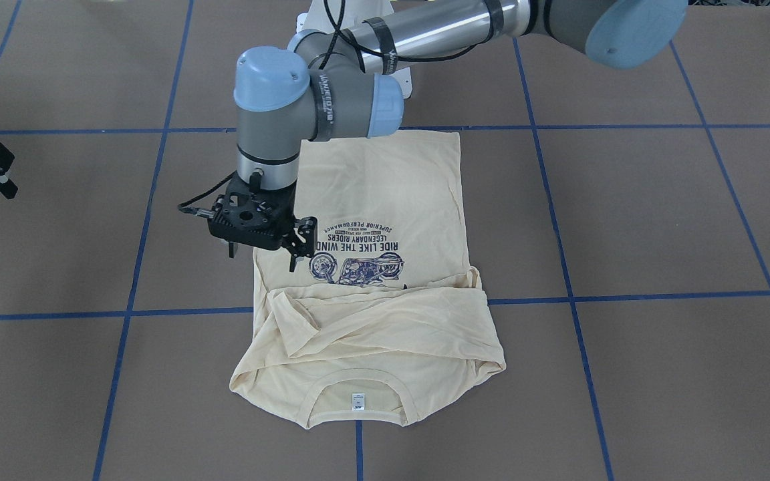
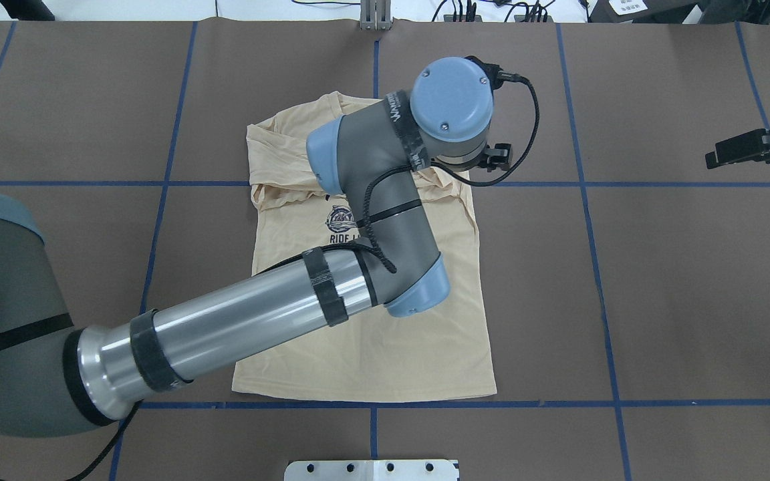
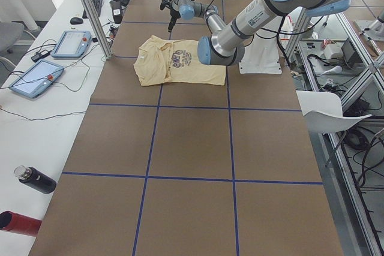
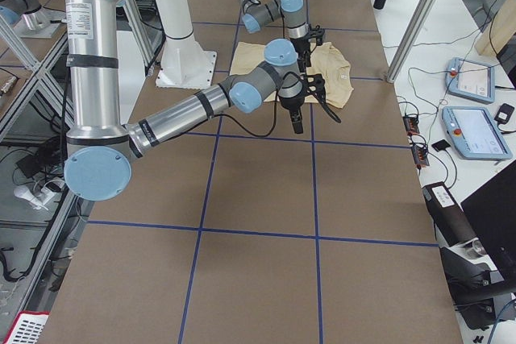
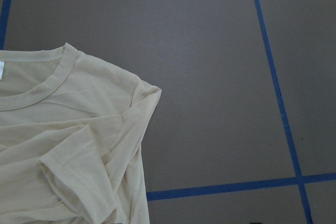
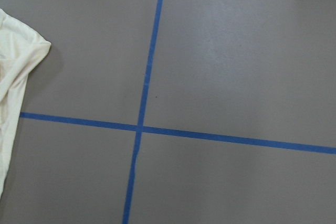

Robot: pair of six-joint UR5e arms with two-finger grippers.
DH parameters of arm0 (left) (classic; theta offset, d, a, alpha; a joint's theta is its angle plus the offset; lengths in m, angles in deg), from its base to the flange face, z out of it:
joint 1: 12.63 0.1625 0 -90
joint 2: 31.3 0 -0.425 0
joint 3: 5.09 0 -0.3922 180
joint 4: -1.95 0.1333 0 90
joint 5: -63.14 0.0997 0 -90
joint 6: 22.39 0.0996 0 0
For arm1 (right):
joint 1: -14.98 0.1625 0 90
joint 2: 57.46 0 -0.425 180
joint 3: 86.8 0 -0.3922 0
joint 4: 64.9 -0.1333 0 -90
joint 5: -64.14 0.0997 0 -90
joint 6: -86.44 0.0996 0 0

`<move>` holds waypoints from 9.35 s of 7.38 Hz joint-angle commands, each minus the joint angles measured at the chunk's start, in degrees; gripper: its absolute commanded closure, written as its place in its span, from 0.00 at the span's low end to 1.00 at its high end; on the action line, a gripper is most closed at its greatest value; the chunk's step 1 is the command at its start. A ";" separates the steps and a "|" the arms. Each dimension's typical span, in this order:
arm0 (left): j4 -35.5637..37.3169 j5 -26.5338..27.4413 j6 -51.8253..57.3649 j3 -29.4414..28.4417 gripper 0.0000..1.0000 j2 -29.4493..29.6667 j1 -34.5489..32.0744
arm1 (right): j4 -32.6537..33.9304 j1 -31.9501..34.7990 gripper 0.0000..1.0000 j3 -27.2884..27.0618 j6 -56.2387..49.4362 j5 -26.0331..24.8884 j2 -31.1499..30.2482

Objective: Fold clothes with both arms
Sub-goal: 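Release the sleeve and move both grippers to the hem nearest the robot, then grasp the hem corners with both grippers, then lift the hem with both grippers and fold it toward the collar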

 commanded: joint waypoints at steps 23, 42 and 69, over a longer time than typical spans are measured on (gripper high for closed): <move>-5.50 6.49 -24.83 46.73 0.70 -57.38 20.92 | 12.72 -57.93 0.00 -16.88 52.60 -46.32 3.16; -5.41 6.57 -25.00 49.01 1.00 -57.12 19.87 | 11.93 -66.81 0.67 -0.71 63.50 -59.07 9.66; 23.42 0.33 -6.46 51.05 1.00 -40.42 -2.46 | 13.45 -35.45 1.00 6.03 45.40 -39.47 26.53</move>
